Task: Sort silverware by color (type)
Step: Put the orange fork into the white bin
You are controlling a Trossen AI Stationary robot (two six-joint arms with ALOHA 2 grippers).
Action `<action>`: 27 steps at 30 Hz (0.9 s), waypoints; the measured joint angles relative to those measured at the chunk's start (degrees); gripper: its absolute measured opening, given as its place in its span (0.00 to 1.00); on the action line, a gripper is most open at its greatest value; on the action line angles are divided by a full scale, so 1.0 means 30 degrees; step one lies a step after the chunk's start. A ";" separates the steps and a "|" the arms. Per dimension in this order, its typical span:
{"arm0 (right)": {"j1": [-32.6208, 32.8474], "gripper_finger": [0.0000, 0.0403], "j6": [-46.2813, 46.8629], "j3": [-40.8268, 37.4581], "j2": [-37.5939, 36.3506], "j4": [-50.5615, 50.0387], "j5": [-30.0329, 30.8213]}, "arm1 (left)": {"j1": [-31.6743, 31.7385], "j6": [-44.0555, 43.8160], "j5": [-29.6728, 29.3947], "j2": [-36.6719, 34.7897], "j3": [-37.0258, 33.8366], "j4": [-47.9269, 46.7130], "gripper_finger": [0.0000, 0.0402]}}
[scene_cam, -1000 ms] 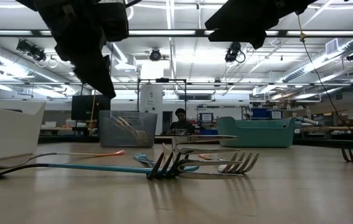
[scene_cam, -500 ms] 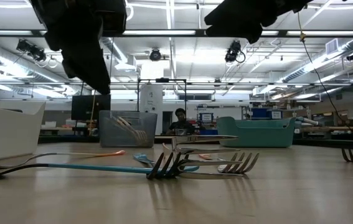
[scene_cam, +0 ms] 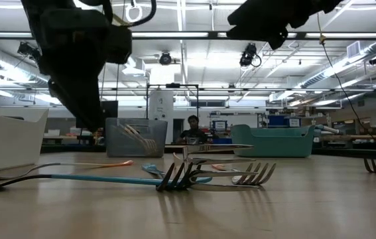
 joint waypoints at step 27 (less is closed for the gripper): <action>0.0381 0.49 -0.0042 -0.0538 0.0000 0.1718 -0.0047 | -0.0807 -0.0495 0.2298 0.4724 0.4313 -0.4788 0.35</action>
